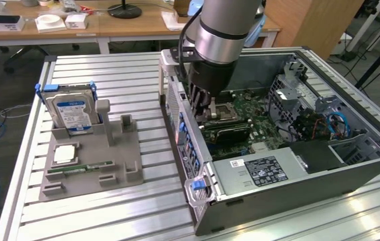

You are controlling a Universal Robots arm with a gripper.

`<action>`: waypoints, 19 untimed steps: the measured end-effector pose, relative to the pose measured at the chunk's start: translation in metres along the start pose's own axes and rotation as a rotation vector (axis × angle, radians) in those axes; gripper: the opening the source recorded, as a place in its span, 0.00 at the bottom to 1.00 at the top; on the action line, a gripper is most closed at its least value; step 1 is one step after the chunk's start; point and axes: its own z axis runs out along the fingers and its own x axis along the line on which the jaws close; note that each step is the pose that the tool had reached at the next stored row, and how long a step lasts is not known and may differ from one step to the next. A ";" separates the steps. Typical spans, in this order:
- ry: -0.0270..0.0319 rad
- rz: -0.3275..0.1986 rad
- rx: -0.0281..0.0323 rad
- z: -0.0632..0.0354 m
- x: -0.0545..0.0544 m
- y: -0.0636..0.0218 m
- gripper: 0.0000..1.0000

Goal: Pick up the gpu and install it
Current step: 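Press down on the gpu until it lock into place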

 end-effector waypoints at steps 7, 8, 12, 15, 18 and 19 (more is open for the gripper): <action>-0.0116 -0.003 0.0021 0.0007 0.000 -0.0023 0.11; -0.0118 -0.003 0.0009 0.0005 0.000 -0.0028 0.11; -0.0120 -0.003 -0.0001 0.0000 0.001 -0.0029 0.11; -0.0127 -0.003 -0.0009 0.0007 0.004 -0.0032 0.11; -0.0160 -0.004 -0.0026 0.0018 0.007 -0.0040 0.11; -0.0184 -0.004 -0.0028 0.0020 0.007 -0.0045 0.11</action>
